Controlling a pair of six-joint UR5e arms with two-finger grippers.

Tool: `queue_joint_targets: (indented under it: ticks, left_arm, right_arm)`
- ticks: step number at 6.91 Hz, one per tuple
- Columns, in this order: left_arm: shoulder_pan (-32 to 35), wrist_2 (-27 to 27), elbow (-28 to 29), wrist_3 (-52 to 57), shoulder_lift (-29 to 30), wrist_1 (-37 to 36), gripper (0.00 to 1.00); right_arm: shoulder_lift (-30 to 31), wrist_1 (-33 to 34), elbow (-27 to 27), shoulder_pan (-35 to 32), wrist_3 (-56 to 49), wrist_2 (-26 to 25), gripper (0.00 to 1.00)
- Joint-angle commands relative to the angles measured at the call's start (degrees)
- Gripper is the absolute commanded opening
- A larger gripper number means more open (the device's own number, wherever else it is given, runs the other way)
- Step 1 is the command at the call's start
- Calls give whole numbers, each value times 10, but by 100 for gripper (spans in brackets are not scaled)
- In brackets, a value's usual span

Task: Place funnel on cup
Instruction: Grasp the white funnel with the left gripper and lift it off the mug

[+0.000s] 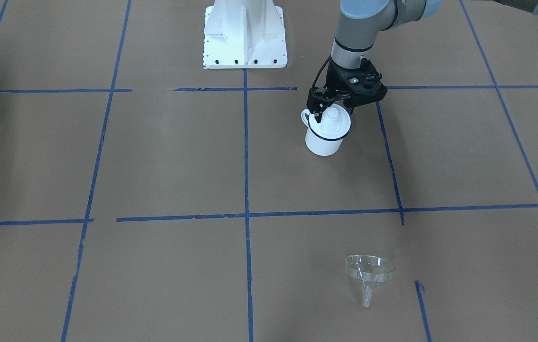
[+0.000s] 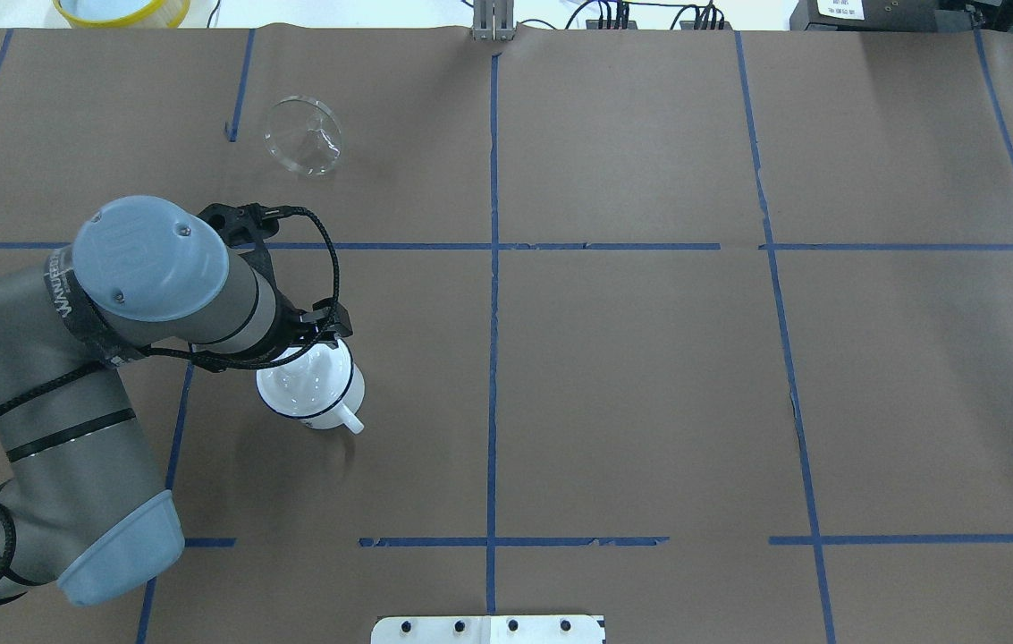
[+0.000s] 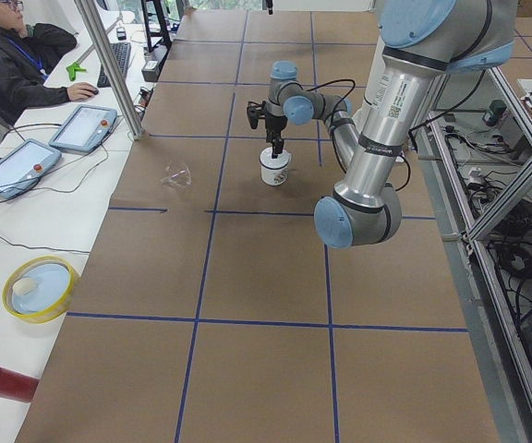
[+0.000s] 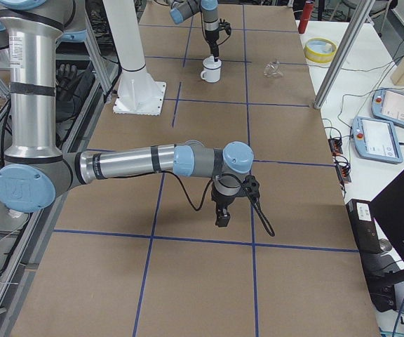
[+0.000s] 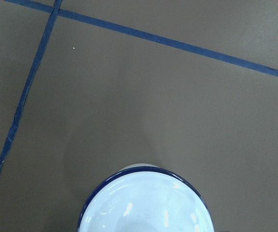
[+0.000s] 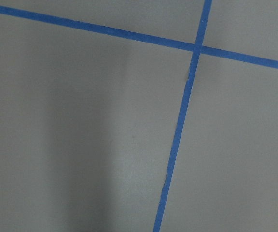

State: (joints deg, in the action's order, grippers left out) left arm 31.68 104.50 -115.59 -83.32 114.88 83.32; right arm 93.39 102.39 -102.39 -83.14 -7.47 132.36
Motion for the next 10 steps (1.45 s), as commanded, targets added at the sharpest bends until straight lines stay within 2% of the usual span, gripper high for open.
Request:
queue_joint_targets:
  ticks: [1,2,3,4,5,8,10]
  left_arm:
    - [-4,1,0,1,0,0,89]
    - [-4,0,0,0,0,0,85]
    - [-5,1,-1,0,0,-2,50]
    - [-5,1,-2,1,0,-3,8]
    - [-5,1,-6,1,-4,-6,0]
    - [-1,1,-17,2,-6,-8,0]
    - [11,2,-94,56,-7,-83,0]
  right_arm:
    - [0,0,1,0,0,0,100]
    - [0,0,0,0,0,0,100]
    - [0,0,0,0,0,0,100]
    - [0,0,1,0,0,0,100]
    - [0,0,0,0,0,0,100]
    - [0,0,1,0,0,0,100]
    - [0,0,0,0,0,0,100]
